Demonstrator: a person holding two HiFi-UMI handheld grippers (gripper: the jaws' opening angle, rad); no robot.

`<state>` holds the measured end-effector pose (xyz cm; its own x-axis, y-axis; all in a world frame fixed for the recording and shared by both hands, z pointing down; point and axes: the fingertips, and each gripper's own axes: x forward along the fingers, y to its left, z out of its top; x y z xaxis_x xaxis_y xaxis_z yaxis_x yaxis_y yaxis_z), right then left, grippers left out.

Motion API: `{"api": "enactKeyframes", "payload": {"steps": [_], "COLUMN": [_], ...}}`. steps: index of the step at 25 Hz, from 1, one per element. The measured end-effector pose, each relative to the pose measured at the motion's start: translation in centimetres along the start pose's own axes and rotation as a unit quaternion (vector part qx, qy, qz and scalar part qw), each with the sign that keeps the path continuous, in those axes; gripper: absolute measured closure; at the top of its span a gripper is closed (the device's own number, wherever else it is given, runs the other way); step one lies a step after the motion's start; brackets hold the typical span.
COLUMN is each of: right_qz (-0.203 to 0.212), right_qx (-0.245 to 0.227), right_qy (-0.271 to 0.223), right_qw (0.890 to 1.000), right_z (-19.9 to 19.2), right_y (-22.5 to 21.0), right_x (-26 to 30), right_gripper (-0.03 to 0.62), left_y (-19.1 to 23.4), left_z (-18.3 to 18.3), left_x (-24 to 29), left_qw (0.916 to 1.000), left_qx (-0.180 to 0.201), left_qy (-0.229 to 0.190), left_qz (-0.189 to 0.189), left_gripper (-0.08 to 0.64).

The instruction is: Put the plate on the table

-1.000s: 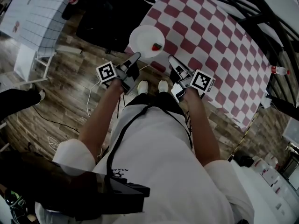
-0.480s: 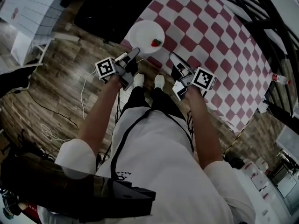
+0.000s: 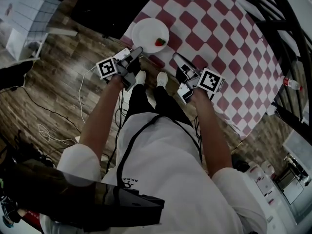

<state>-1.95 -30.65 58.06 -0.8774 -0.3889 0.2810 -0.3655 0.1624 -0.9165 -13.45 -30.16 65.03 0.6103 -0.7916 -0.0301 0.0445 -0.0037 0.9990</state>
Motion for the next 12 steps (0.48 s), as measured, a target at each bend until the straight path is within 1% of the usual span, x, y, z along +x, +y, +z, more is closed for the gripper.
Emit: {"api": "enactKeyframes", "payload": {"steps": [3,8,11,12], "right_qz": [-0.003,-0.007,-0.01,-0.011], "right_qx": [-0.009,0.002,-0.01,-0.005], "right_qy": [0.005,0.007,0.012,0.013], "right_qw": [1.0,1.0,1.0,1.0], "right_z": [0.1,-0.2,-0.6,-0.7], "right_y": [-0.5,-0.8,-1.2,-1.4], "right_x": [0.2,0.4,0.5,0.4], "right_gripper": [0.584,0.584,0.584,0.584], "left_y": [0.7,1.8,2.4,2.5], "left_z": [-0.1,0.0,-0.1,-0.1], "left_x": [-0.1,-0.2,-0.3,-0.4], "left_qw": [1.0,0.9999,0.9999,0.9999], "left_qx": [-0.006,-0.01,-0.01,-0.011], "left_qy": [0.001,0.0,0.003,0.004], "left_qz": [0.004,0.006,0.01,0.011], "left_gripper": [0.54,0.54,0.54,0.54]}}
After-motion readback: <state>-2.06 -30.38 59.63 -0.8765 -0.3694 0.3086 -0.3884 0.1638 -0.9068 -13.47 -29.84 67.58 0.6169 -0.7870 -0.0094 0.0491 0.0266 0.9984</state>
